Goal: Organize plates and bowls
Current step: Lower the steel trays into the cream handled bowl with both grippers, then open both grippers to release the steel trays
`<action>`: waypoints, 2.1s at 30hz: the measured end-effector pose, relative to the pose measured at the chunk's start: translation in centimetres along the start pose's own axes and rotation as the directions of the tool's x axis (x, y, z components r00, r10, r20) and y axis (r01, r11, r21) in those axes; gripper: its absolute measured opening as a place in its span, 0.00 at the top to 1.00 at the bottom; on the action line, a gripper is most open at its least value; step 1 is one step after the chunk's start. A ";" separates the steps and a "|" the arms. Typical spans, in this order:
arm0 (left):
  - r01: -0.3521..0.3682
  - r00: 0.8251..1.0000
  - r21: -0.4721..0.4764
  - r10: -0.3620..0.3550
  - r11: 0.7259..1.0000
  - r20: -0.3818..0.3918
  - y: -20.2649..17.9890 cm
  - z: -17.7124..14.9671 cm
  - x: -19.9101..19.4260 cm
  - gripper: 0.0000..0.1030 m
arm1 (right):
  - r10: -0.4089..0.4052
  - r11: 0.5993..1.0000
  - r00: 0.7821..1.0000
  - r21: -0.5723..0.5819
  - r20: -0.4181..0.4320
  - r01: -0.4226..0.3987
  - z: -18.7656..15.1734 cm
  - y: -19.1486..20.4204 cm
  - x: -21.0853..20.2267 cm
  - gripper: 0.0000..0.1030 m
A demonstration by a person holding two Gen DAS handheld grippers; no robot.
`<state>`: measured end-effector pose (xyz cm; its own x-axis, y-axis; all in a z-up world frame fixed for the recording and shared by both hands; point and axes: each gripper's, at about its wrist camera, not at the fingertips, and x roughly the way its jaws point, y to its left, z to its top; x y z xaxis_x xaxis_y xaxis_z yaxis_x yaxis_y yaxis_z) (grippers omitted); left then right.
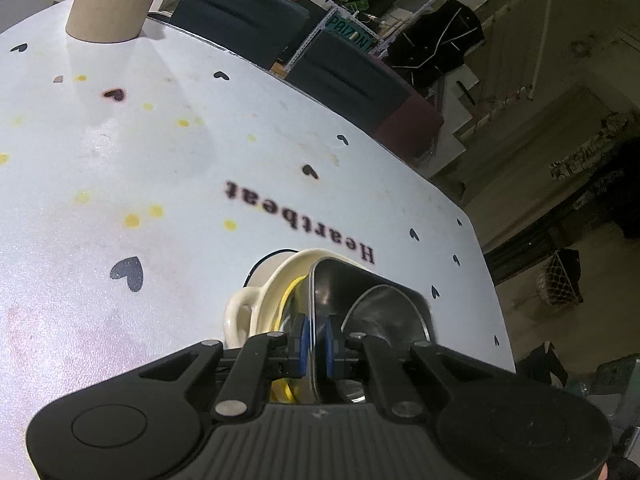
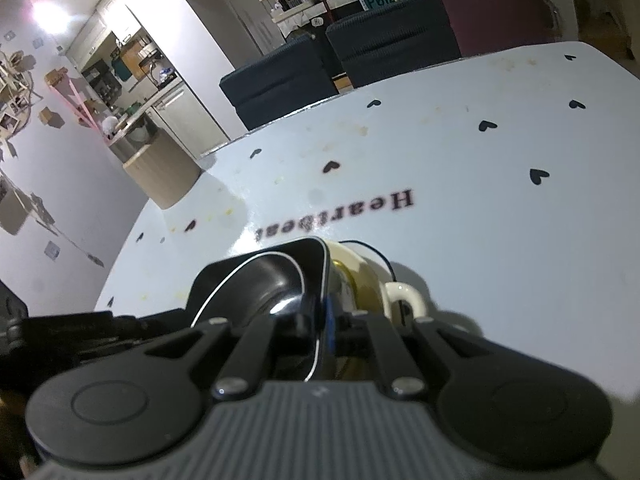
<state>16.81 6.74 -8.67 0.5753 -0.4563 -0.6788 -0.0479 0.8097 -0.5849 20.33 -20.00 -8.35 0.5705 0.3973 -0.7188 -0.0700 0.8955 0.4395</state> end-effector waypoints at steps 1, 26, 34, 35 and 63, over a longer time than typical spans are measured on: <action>0.002 1.000 -0.001 -0.002 1.000 0.002 0.0 0.0 0.0 0.92 | -0.008 1.000 1.000 -0.004 -0.006 0.008 0.0 0.0 0.2 0.91; -0.015 1.000 0.013 0.015 1.000 -0.007 0.0 -0.1 0.4 0.92 | -0.014 1.000 1.000 -0.001 -0.011 0.014 -0.4 0.0 0.4 0.91; -0.021 1.000 -0.002 0.021 1.000 0.007 0.0 0.0 -0.1 0.90 | -0.015 1.000 1.000 -0.004 -0.013 0.015 -0.3 0.2 0.2 0.89; -0.023 1.000 -0.004 0.023 1.000 0.010 -0.1 0.0 -0.3 0.89 | -0.018 1.000 1.000 -0.006 -0.010 0.018 -0.3 0.2 0.1 0.89; -0.211 0.911 0.272 0.087 0.939 0.404 -8.3 -3.4 -15.0 0.00 | -0.079 0.979 0.884 -0.134 0.461 0.157 -3.0 4.0 -14.8 0.00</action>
<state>5.83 5.62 4.82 0.8495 -0.1958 -0.4900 0.0559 0.9568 -0.2854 9.16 -21.74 2.43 0.8868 0.1886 -0.4219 -0.0886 0.9654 0.2451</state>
